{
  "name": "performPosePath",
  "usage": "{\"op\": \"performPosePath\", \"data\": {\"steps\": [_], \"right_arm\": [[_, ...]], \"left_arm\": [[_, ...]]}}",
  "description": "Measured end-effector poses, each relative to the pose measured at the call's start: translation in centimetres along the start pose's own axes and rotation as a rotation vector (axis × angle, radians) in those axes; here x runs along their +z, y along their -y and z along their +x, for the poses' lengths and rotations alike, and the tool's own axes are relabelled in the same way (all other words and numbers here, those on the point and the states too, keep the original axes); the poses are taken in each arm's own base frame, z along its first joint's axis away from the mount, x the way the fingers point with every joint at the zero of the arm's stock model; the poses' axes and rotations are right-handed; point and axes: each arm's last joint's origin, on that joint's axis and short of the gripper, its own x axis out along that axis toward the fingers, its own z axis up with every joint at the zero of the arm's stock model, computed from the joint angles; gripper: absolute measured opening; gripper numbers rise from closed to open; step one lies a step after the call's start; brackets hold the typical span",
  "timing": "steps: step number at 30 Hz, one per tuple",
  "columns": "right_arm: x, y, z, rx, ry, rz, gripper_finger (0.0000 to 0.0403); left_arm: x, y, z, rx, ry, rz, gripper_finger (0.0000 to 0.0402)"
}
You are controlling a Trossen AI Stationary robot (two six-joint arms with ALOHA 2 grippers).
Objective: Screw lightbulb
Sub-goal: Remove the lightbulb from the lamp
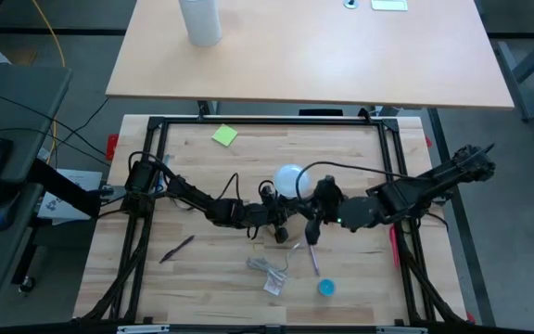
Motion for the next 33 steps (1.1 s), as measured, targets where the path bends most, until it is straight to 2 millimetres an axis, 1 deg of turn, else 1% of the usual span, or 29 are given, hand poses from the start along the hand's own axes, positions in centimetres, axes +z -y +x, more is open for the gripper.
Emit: {"op": "performPosePath", "data": {"steps": [2,4,11,15,18,21,23,30,33], "right_arm": [[-0.3,0.3,0.0,-0.059,-0.004,0.011,0.0000],[-0.4,0.3,-0.2,-0.079,0.010,0.009,0.0000],[0.2,-0.2,-0.3,-0.045,0.060,-0.010,0.0000],[0.0,0.0,-0.4,-0.076,0.055,-0.011,0.0000],[-0.1,0.3,-0.9,-0.100,0.041,0.016,0.0000],[-0.3,0.3,-2.0,-0.133,0.051,-0.004,0.0000],[-0.3,0.6,-3.2,-0.161,0.059,-0.007,0.0000],[-0.5,3.5,-7.3,-0.314,0.034,0.005,0.0000],[-0.1,4.2,-8.7,-0.304,0.035,0.041,0.0000]], "left_arm": [[0.0,0.0,0.0,0.000,-0.001,0.000,0.0016],[0.0,0.0,0.0,0.001,-0.002,-0.003,0.0016],[-0.3,-0.1,0.0,0.010,-0.029,0.012,0.0016],[-0.3,-0.1,0.0,0.012,-0.030,0.012,0.0016],[-0.3,-0.1,0.0,0.012,-0.029,0.011,0.0016],[-0.4,0.2,-0.1,0.011,-0.031,0.013,0.0016],[-0.5,0.4,-0.3,0.011,-0.032,0.022,0.0016],[-0.6,0.8,-0.5,0.006,-0.033,0.032,0.0016],[-0.6,0.9,-0.5,0.003,-0.026,0.029,0.0016]]}}
